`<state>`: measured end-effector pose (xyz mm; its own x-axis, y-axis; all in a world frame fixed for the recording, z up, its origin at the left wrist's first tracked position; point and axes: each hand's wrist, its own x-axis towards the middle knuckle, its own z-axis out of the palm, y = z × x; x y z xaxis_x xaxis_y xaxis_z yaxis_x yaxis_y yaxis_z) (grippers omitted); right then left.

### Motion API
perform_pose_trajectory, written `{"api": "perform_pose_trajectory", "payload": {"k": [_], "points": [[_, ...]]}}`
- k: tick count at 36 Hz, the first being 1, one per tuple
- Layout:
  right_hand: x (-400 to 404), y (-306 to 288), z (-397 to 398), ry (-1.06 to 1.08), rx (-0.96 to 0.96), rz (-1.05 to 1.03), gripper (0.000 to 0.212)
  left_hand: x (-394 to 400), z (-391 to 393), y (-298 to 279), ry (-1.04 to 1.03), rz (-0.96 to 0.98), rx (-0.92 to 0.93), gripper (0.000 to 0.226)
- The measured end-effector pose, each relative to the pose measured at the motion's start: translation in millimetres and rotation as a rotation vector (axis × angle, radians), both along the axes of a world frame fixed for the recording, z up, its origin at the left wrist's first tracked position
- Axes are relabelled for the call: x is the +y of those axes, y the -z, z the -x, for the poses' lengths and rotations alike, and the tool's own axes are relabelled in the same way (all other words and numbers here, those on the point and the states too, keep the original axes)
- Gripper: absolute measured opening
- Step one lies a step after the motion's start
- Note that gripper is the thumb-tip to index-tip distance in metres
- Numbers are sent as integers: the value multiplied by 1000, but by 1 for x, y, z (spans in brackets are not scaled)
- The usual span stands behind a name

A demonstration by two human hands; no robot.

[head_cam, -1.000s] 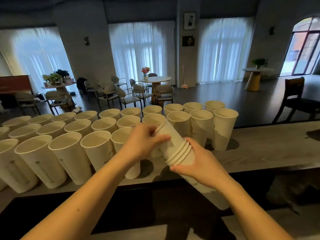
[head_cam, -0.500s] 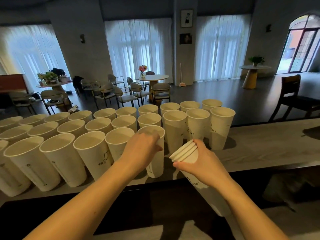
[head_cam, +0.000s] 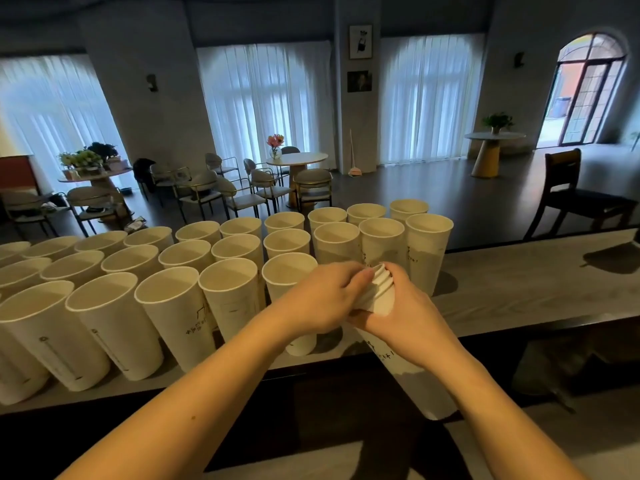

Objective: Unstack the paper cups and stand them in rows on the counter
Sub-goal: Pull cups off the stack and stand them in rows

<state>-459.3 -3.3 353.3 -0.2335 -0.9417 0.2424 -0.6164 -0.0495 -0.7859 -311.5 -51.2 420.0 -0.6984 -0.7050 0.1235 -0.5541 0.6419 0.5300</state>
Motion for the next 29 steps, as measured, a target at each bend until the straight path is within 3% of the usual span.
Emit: {"api": "perform_pose_trajectory", "payload": {"k": [3, 7, 11, 14, 19, 25, 29], "points": [[9, -1, 4, 25, 4, 21, 99, 2, 7, -1, 63, -118, -60, 36], [16, 2, 10, 59, 22, 33, 103, 5, 14, 3, 76, -147, 21, 34], [21, 3, 16, 39, 8, 40, 93, 7, 20, 6, 36, -138, 82, 21], [23, 3, 25, -1, 17, -28, 87, 1, 19, 0, -55, -81, 159, 15], [23, 6, 45, 19, 145, -218, 101, -13, 12, -15, -185, 169, 232, 27], [18, 5, 53, 149, 143, -278, 109, -19, 32, 2, -160, 457, -78, 11], [15, 4, 47, 143, 73, -211, 109, -25, 44, 23, -183, 493, -256, 24]]}}
